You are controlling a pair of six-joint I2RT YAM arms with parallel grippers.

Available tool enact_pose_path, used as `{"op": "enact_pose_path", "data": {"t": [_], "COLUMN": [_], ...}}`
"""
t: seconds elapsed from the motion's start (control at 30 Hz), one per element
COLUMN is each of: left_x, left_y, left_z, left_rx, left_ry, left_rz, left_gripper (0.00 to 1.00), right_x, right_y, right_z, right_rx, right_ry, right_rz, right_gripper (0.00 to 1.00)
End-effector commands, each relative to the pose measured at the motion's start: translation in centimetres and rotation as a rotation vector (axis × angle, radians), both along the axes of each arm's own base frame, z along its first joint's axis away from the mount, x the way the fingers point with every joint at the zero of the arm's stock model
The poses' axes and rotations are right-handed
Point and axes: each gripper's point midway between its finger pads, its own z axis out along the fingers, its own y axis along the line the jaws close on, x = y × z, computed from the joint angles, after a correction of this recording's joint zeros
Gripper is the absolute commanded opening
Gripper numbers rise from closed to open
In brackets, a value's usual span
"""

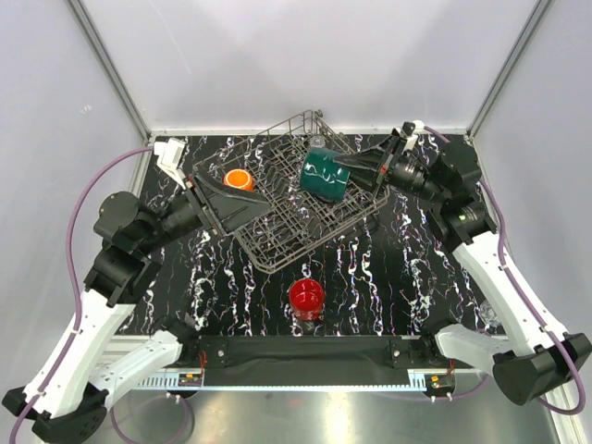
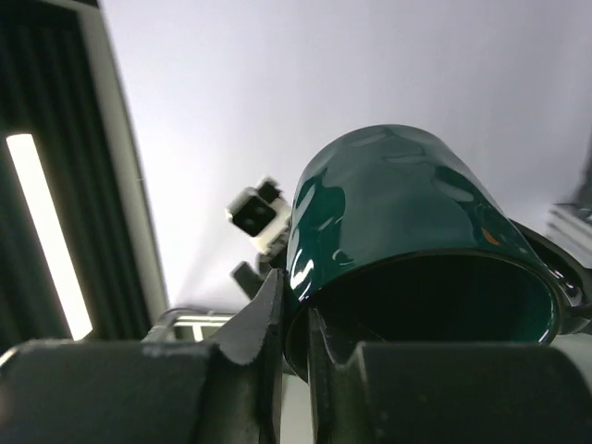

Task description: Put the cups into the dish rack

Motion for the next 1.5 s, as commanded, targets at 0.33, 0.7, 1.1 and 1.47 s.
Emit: {"op": "enact_pose_path", "data": {"t": [0.33, 0.7, 1.1, 1.47], "left_x": [0.9, 2.4, 2.4, 2.5], "left_y": [-3.4, -6.8, -10.5, -10.1], "left_z": [2.6, 3.3, 4.7, 4.7], "left_rx": [0.037, -0.002, -0.053, -0.047], "left_ry": [-0.226, -0.242, -0.244, -0.214], "left_rz": [0.006, -0.053, -0.157, -0.116], "left_gripper": [0.99, 0.99, 0.66, 0.00], "right_x": [-3.4, -4.4, -5.6, -6.3], "right_y": [-1.6, -2.9, -4.3, -4.5], "right_z": [11.8, 12.0, 12.2, 11.6], "right_rx": [0.337, 0.432, 0.519, 0.528], "right_ry": [-0.067, 0.016, 0.049, 0.063], "right_rz": [0.141, 0.136, 0.125, 0.150], "right_gripper": [0.00, 0.00, 0.00, 0.00]}}
